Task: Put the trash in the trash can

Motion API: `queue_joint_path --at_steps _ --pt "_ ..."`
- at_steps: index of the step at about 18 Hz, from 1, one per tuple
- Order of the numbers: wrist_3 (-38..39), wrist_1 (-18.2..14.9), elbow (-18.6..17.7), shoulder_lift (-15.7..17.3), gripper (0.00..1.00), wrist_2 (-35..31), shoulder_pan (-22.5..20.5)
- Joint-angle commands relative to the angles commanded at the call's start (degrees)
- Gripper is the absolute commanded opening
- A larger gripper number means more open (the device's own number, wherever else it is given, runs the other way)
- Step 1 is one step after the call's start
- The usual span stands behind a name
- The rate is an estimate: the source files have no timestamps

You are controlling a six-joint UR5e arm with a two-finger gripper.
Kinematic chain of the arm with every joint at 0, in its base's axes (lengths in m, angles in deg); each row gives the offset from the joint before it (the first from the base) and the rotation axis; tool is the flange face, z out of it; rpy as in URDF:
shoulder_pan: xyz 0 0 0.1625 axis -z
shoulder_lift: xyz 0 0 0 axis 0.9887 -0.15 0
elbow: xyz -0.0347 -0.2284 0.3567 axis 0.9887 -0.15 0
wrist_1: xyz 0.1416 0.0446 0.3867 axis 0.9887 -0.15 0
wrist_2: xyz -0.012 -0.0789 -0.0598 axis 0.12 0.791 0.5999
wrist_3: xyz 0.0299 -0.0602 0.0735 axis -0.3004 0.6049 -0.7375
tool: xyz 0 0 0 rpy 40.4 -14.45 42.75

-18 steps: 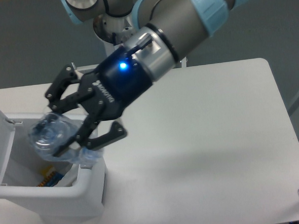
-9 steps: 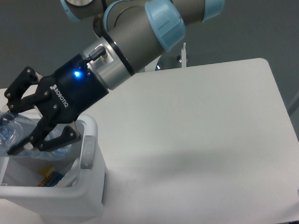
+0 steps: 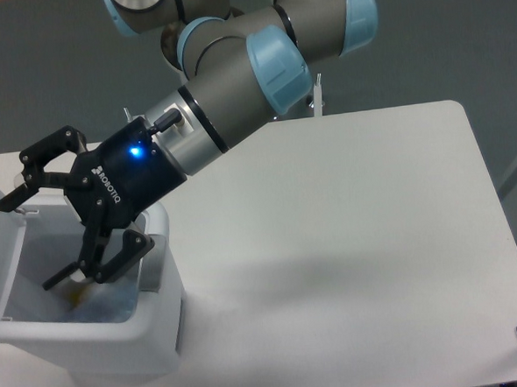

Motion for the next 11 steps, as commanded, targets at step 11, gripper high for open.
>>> queue_joint_path --at_steps 11 --pt "-4.4 0.4 -4.6 -1.8 1.0 -0.2 -16.0"
